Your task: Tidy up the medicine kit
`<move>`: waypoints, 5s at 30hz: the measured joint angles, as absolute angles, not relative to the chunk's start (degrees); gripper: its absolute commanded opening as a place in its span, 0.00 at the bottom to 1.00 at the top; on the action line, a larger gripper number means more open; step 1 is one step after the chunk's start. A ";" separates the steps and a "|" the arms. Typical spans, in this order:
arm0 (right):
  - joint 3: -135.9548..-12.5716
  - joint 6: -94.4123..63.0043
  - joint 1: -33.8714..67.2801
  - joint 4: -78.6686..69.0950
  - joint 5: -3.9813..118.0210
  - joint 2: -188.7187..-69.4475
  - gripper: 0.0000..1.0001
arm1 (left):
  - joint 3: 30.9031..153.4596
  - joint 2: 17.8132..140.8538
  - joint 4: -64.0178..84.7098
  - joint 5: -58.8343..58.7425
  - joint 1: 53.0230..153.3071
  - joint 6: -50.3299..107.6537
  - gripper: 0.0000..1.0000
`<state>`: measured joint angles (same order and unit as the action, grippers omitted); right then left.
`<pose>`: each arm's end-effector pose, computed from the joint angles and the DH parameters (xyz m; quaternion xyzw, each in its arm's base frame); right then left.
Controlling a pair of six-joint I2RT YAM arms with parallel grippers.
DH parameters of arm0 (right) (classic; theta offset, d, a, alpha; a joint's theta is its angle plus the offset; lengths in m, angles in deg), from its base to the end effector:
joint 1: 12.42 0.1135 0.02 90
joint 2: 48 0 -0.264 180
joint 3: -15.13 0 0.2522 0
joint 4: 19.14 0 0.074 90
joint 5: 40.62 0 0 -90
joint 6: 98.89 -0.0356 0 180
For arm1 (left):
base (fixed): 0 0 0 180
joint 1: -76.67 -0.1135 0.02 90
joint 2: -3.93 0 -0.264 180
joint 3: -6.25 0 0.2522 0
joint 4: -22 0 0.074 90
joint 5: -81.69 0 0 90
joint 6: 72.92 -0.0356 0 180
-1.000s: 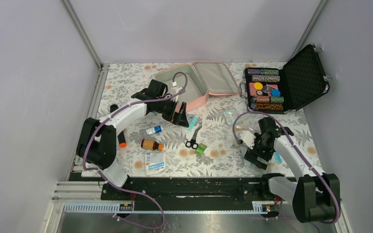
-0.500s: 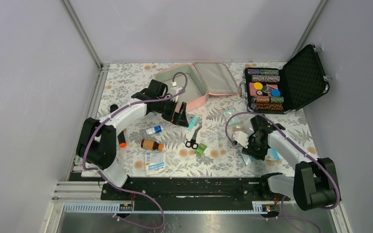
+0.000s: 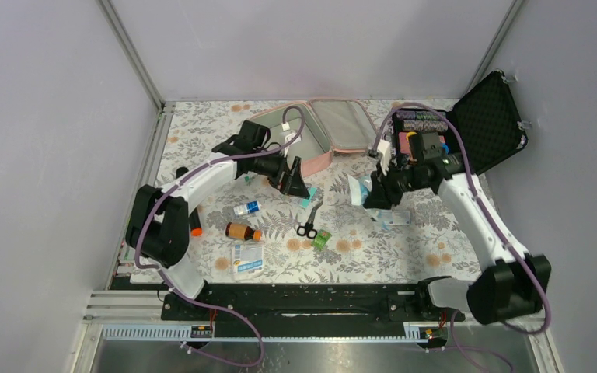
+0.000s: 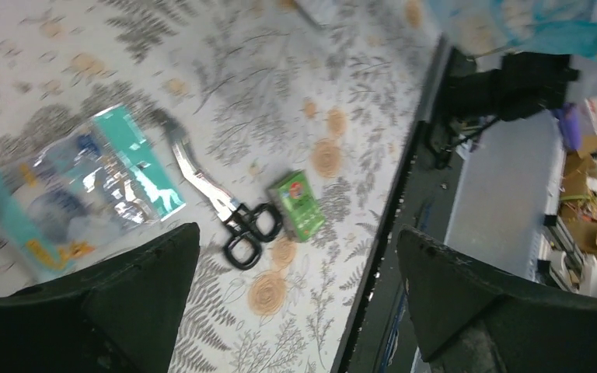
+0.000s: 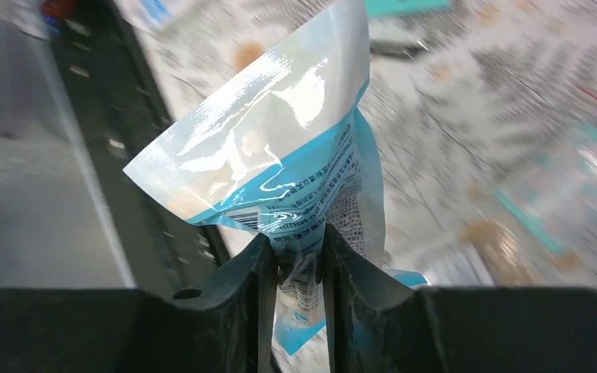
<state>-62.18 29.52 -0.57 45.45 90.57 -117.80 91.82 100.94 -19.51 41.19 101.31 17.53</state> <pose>0.2239 0.0709 0.3096 -0.4715 0.7704 0.2674 0.3356 0.3140 -0.1738 0.2480 0.3105 0.8141 -0.4502 0.1954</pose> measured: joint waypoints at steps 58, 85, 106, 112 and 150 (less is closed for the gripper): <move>-90.22 47.69 6.39 81.25 122.72 -156.77 1.00 | 112.15 100.48 -48.20 46.70 110.62 -37.09 0.00; -75.10 8.98 -1.92 47.13 89.52 -135.66 1.00 | 113.11 128.65 11.03 17.71 87.21 69.64 0.00; -72.36 8.63 -1.92 46.36 88.89 -134.02 1.00 | 117.79 132.68 5.04 3.88 88.81 75.43 0.23; -72.36 8.56 -1.92 46.36 88.82 -134.04 1.00 | 120.41 132.68 -0.01 -0.25 89.88 71.69 0.51; -75.29 -7.09 -1.92 28.55 74.59 -134.96 0.88 | 111.14 97.68 -10.35 11.79 88.33 20.07 0.99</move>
<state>-75.29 -7.09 -1.92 28.55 74.59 -134.96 111.14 97.68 -10.35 11.79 88.33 20.07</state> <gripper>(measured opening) 0.883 0.980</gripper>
